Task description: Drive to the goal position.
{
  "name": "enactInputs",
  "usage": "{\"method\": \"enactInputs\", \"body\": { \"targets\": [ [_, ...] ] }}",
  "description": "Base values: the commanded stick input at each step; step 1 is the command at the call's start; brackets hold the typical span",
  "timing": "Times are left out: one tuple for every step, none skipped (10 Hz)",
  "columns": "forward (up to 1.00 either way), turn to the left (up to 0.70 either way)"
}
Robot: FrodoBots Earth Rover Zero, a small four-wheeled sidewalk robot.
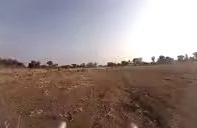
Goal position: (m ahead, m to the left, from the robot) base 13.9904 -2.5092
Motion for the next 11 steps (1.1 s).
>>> {"method": "enactInputs", "body": {
  "targets": [
    [0.7,0.0],
    [0.7,0.0],
    [0.7,0.0],
    [0.7,0.0],
    [0.7,0.0],
    [0.7,0.0],
    [0.7,0.0],
    [0.7,0.0],
    [0.7,0.0],
    [0.7,0.0],
    [0.7,0.0]
  ]
}}
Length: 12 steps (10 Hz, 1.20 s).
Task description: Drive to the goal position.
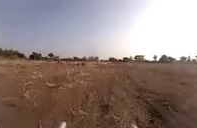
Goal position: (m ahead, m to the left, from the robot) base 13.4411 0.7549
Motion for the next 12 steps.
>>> {"method": "enactInputs", "body": {
  "targets": [
    [0.7,0.0],
    [0.7,0.0],
    [0.7,0.0],
    [0.7,0.0],
    [0.7,0.0],
    [0.7,0.0],
    [0.7,0.0],
    [0.7,0.0],
    [0.7,0.0],
    [0.7,0.0],
    [0.7,0.0],
    [0.7,0.0]
  ]
}}
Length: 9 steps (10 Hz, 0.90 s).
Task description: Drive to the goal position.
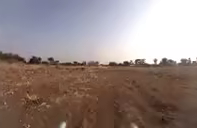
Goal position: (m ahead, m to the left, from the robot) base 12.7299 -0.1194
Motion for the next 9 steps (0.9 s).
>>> {"method": "enactInputs", "body": {
  "targets": [
    [0.7,0.0],
    [0.7,0.0],
    [0.7,0.0],
    [0.7,0.0],
    [0.7,0.0],
    [0.7,0.0],
    [0.7,0.0],
    [0.7,0.0],
    [0.7,0.0]
  ]
}}
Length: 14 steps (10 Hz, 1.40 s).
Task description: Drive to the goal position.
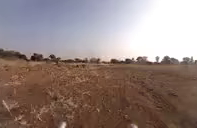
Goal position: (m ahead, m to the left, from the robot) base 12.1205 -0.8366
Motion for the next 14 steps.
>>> {"method": "enactInputs", "body": {
  "targets": [
    [0.7,0.0],
    [0.7,0.0],
    [0.7,0.0],
    [0.7,0.0],
    [0.7,0.0],
    [0.7,0.0],
    [0.7,0.0],
    [0.7,-0.23],
    [0.7,-0.35],
    [0.7,-0.27],
    [0.7,0.0],
    [0.7,0.0],
    [0.7,0.0],
    [0.7,0.0]
  ]
}}
